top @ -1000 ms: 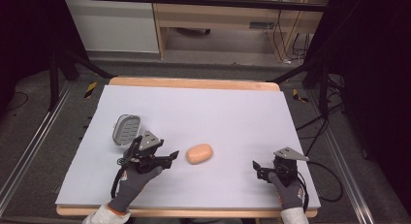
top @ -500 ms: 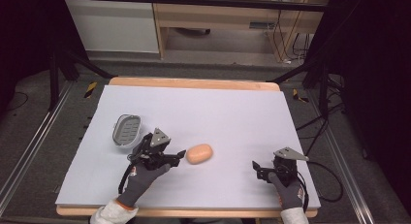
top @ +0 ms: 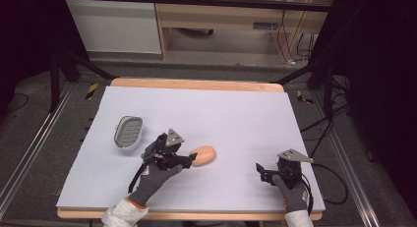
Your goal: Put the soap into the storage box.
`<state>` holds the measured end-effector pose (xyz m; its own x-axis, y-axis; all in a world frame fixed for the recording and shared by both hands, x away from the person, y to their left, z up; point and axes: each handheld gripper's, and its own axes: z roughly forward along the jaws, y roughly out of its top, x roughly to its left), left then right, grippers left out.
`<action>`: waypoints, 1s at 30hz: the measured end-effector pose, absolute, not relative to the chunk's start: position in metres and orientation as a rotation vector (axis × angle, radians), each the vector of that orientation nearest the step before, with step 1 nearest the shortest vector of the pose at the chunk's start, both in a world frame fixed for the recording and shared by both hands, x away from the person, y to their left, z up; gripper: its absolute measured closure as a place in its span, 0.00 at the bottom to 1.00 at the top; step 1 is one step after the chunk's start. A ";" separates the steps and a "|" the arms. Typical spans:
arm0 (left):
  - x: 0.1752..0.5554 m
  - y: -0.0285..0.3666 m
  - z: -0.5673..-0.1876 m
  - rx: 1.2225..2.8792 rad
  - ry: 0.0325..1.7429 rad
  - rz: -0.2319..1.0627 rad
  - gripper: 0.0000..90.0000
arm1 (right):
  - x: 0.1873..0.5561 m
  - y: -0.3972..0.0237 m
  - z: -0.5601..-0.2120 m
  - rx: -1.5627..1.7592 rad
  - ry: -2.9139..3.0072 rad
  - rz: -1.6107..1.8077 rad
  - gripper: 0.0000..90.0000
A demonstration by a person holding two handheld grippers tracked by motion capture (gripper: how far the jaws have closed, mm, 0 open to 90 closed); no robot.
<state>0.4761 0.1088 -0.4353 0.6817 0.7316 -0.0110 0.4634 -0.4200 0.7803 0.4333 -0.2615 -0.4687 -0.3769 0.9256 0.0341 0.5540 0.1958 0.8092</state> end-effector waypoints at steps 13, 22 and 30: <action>0.481 0.090 -0.444 2.135 0.903 0.410 0.27 | 0.434 -0.261 -0.469 1.385 2.021 1.058 0.05; 0.483 0.083 -0.449 2.158 0.898 0.401 0.26 | 0.434 -0.261 -0.469 1.386 2.024 1.057 0.05; 0.487 0.075 -0.456 2.194 0.896 0.397 0.25 | 0.434 -0.261 -0.469 1.386 2.029 1.059 0.05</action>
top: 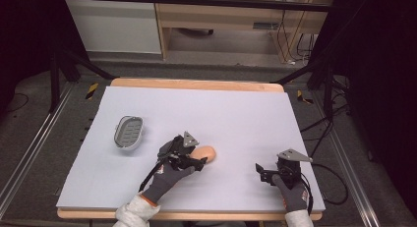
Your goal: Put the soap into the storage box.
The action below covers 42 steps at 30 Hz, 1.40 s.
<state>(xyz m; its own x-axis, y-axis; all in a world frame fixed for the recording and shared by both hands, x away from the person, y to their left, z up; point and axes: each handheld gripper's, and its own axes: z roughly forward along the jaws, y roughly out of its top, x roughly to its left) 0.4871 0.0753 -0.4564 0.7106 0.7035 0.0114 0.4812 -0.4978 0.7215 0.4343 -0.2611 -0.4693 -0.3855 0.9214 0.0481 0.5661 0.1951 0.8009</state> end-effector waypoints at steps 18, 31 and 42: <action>0.495 0.065 -0.472 2.245 0.890 0.367 0.26 | 0.435 -0.260 -0.470 1.382 2.046 1.057 0.05; 0.497 0.062 -0.478 2.261 0.882 0.361 0.25 | 0.436 -0.260 -0.471 1.377 2.054 1.061 0.05; 0.495 0.059 -0.477 2.277 0.870 0.370 0.33 | 0.436 -0.260 -0.471 1.376 2.054 1.055 0.05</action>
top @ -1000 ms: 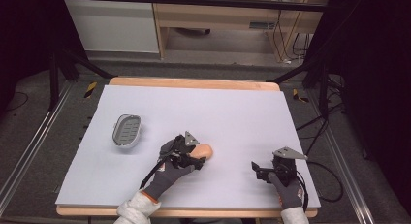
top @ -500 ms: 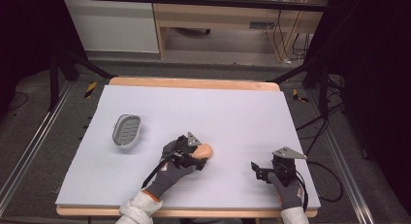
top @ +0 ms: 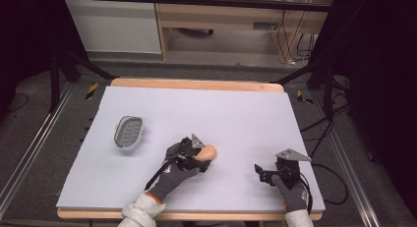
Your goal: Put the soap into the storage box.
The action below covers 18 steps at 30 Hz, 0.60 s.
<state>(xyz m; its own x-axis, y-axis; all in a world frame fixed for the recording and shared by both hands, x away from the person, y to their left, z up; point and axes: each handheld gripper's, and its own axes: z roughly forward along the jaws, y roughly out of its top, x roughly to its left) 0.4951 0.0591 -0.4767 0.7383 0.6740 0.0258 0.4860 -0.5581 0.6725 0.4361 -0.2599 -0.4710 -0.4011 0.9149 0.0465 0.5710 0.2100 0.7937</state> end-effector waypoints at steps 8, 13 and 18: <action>0.493 0.058 -0.476 2.282 0.871 0.369 0.34 | 0.436 -0.260 -0.470 1.390 2.054 1.063 0.05; 0.492 0.058 -0.475 2.282 0.874 0.351 0.34 | 0.436 -0.261 -0.471 1.390 2.050 1.061 0.05; 0.488 0.060 -0.471 2.274 0.861 0.336 0.34 | 0.436 -0.261 -0.471 1.388 2.050 1.061 0.05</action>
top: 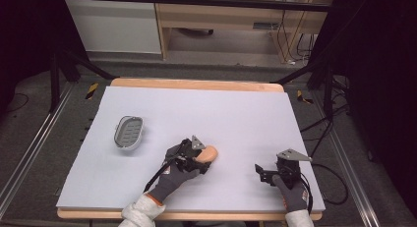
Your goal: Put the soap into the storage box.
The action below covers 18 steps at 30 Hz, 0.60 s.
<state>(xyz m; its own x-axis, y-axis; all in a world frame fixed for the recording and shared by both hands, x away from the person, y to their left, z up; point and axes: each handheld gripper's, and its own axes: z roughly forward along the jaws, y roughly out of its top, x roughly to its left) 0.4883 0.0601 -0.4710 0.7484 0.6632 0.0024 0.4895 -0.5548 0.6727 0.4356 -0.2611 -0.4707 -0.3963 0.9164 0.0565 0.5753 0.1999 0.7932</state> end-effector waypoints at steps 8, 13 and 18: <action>0.483 0.064 -0.472 2.292 0.850 0.342 0.34 | 0.435 -0.261 -0.471 1.388 2.053 1.059 0.05; 0.481 0.064 -0.475 2.295 0.847 0.358 0.34 | 0.436 -0.261 -0.471 1.392 2.058 1.059 0.05; 0.486 0.061 -0.475 2.287 0.848 0.365 0.31 | 0.436 -0.261 -0.471 1.390 2.060 1.059 0.05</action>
